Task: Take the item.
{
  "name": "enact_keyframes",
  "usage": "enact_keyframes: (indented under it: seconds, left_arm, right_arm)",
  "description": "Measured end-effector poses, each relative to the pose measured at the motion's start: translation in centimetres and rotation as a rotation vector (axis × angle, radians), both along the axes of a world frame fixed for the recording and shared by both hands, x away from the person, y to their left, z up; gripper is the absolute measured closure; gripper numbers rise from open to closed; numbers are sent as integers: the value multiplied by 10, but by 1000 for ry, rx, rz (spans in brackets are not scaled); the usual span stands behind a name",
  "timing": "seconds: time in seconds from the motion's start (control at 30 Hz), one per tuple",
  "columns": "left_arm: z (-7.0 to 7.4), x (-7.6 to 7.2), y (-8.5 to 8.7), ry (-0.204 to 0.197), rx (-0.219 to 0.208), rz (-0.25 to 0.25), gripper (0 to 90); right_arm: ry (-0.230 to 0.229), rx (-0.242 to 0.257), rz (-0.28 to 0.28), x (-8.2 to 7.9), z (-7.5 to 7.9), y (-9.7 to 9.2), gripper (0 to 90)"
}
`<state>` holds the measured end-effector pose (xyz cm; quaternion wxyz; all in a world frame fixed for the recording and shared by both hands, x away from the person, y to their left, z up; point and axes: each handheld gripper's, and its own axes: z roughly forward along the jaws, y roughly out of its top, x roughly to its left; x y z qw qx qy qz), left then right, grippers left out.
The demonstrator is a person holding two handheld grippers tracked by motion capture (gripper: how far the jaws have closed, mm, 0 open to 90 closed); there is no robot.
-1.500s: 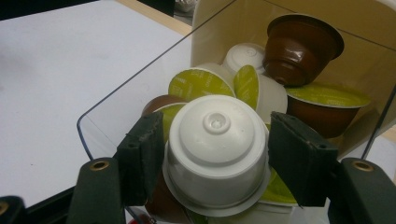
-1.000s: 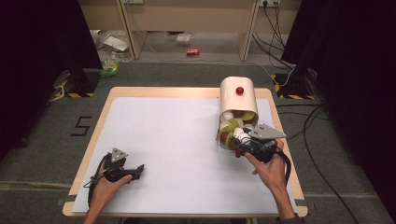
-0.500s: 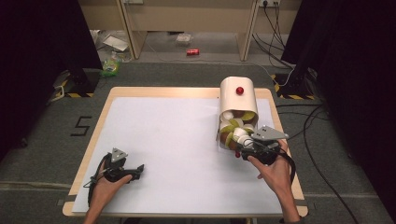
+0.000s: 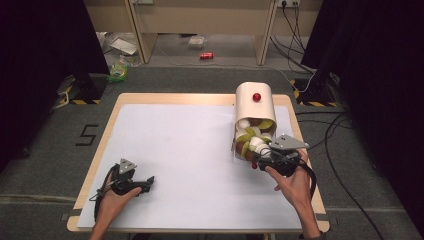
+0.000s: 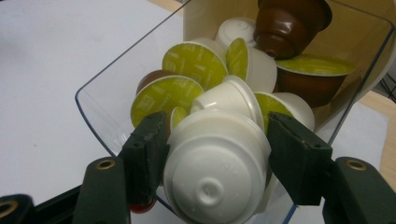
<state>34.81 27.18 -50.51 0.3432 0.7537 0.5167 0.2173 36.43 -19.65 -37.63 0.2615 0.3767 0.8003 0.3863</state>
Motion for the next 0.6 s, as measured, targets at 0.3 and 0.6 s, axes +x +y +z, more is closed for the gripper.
enact_keyframes:
  seconds: [0.3, 0.6]
  left_arm:
    - [0, 0, 0, 0, 0, 0, 75]
    - [0, 0, 0, 1, 0, 0, 75]
  right_arm:
    - [-48, 42, -5, -1, 6, 1, 402]
    - [-70, 51, 1, 3, 3, 2, 400]
